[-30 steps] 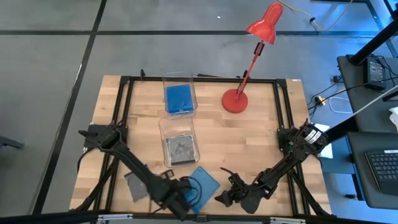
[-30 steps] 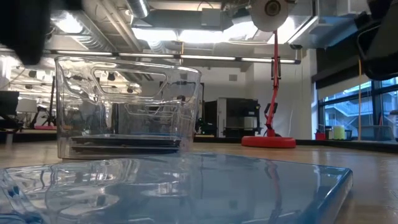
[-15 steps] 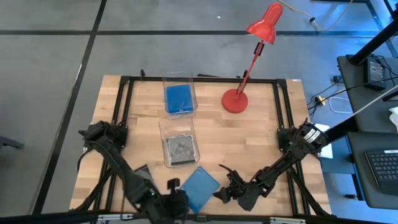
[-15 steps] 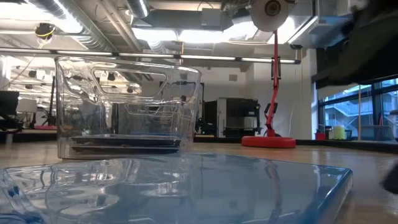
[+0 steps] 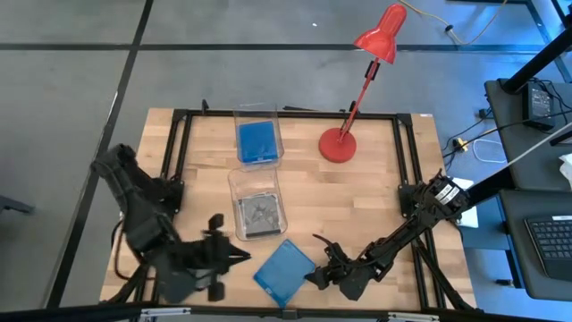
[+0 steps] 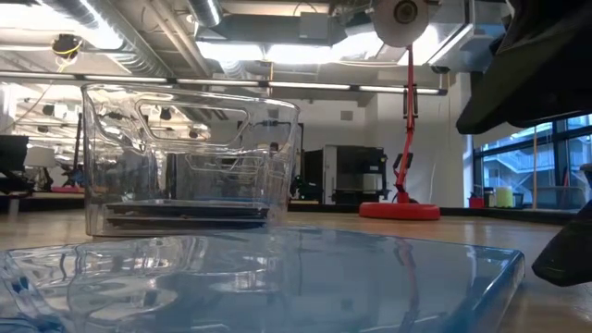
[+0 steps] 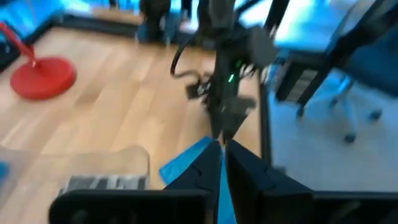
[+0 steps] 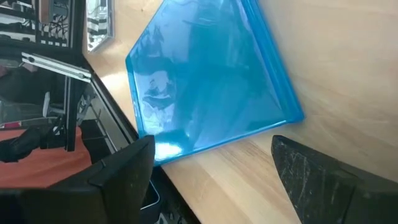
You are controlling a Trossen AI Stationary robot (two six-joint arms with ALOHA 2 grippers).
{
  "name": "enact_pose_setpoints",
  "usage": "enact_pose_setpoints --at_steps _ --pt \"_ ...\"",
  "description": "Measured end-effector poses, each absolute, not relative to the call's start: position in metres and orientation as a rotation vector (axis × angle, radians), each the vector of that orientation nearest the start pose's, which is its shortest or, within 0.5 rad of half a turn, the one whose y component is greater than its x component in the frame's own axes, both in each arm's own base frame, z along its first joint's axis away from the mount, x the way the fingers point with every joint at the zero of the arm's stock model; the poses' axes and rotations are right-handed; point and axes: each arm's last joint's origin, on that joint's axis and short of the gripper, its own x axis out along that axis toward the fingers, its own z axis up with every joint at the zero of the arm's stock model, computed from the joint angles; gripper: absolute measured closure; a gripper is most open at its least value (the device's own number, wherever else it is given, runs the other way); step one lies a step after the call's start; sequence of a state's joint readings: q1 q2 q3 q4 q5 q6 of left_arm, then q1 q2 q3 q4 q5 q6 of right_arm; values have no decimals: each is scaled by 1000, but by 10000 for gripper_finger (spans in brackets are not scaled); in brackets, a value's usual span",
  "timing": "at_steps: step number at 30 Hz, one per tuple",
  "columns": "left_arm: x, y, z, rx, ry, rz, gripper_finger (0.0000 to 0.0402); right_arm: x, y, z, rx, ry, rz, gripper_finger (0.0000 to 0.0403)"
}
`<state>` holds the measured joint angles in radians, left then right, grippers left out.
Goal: Pick & place jewel cases by type
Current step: Put the blue cd case into the top transparent bin
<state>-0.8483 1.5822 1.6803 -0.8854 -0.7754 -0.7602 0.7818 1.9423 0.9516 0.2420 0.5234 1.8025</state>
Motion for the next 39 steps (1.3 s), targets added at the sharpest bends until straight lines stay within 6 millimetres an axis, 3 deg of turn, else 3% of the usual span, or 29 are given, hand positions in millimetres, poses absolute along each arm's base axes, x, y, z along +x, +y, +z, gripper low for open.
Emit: enact_pose_setpoints --at_steps 5,10,13,18,25,32,39 --pt "216 -220 351 -265 354 -2 398 273 248 114 1282 590 -343 77" --pt "209 -199 322 -450 186 -295 399 277 243 114 1288 582 -355 77" --pt "206 -195 297 -441 115 -397 399 278 242 114 1290 578 -359 77" --pt "208 -194 239 -336 256 -293 393 278 242 114 1333 581 -371 77" --pt "225 -208 179 -429 467 -240 398 279 241 114 1371 595 -379 77" --pt "234 -213 142 -499 580 -98 399 281 240 114 1381 601 -375 77" --pt "242 -212 120 -570 675 -1 399 281 242 115 1404 627 -347 77"
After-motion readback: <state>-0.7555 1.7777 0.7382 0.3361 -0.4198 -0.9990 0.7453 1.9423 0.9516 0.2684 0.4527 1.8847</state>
